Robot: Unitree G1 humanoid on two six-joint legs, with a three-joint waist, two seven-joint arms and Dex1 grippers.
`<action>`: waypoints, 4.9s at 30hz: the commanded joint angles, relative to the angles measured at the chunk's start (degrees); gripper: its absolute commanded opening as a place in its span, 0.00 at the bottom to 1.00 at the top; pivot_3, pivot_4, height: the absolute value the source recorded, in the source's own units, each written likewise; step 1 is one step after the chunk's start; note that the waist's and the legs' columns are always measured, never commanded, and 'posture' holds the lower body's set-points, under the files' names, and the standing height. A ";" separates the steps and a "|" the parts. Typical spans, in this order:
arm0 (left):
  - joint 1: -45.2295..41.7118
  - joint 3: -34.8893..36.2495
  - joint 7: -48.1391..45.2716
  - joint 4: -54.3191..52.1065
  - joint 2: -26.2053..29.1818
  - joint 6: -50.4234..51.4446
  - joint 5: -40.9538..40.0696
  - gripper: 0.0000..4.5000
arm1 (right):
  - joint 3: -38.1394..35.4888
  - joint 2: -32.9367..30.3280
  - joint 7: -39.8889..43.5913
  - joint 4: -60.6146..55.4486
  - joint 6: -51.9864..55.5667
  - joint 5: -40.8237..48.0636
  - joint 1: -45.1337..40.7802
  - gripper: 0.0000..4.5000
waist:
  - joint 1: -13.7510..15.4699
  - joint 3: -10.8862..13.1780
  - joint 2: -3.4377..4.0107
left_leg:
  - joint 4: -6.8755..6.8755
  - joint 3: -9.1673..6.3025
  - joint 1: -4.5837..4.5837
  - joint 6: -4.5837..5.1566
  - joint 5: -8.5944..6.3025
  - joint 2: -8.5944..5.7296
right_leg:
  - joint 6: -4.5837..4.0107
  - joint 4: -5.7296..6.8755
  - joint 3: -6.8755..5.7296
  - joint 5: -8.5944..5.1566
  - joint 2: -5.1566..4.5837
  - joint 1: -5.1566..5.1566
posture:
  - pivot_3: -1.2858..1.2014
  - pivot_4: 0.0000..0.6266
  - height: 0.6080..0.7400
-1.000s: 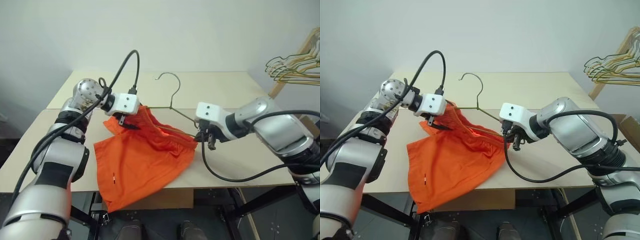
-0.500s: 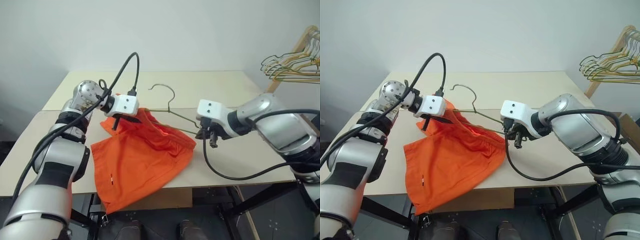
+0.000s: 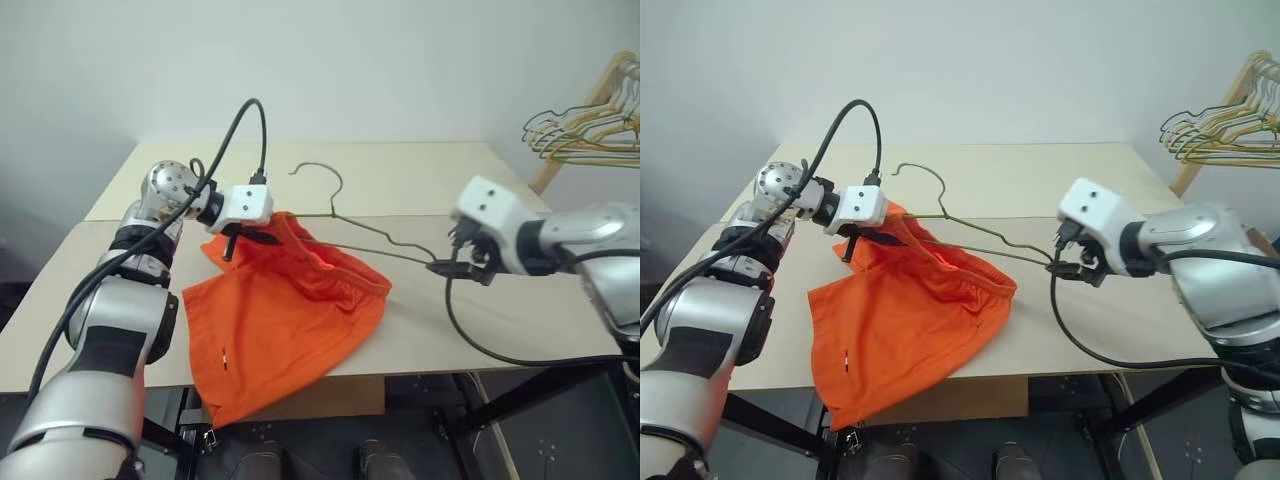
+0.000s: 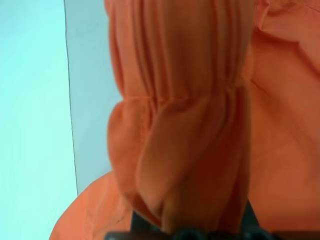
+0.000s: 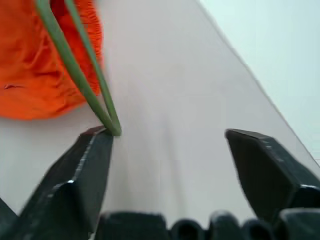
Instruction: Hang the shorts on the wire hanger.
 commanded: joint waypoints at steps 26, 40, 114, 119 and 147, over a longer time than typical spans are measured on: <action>0.26 4.50 -0.41 -2.97 0.40 3.28 -1.65 0.00 | -2.77 39.04 -17.16 8.91 -12.52 10.65 18.98 0.87 | -1.38 -0.06 -0.09 | -0.05 -0.17 0.40 0.03 0.07 -0.04 | 0.08 0.06 0.09 0.03 0.08 0.42 | 0.53 0.00 1.00; 1.39 5.25 -2.00 -3.54 0.92 3.85 -2.65 0.00 | -6.66 34.29 -16.54 8.71 -14.12 14.49 20.13 0.01 | -1.41 -0.07 -0.09 | 0.00 -0.19 0.45 0.02 0.08 -0.03 | 0.08 0.12 0.09 0.04 0.09 0.45 | 0.53 0.00 1.00; 8.00 -2.51 0.12 -3.65 1.65 5.59 0.44 0.00 | 1.10 0.17 -1.01 -0.76 -20.66 17.65 11.68 0.56 | -1.19 -0.06 -0.08 | 0.04 -0.20 0.61 0.03 0.07 -0.04 | 0.11 -0.06 0.06 -0.06 0.01 0.74 | 0.52 0.00 1.00; 7.56 -2.53 0.27 -3.23 1.43 5.27 0.64 0.00 | -4.91 -0.16 -2.13 0.09 -20.05 19.29 10.96 0.93 | -1.22 -0.06 -0.07 | 0.04 -0.20 0.63 0.03 0.07 -0.05 | 0.15 -0.06 0.06 -0.05 0.00 0.74 | 0.52 0.00 1.00; 6.81 -1.12 -0.71 -2.85 0.69 4.14 0.21 0.00 | 18.93 24.26 -5.99 15.55 -13.80 10.98 -16.92 0.01 | -1.45 -0.07 -0.06 | 0.08 -0.13 0.06 0.07 0.06 -0.02 | 0.03 0.14 0.03 0.11 0.02 0.09 | 0.53 0.00 1.00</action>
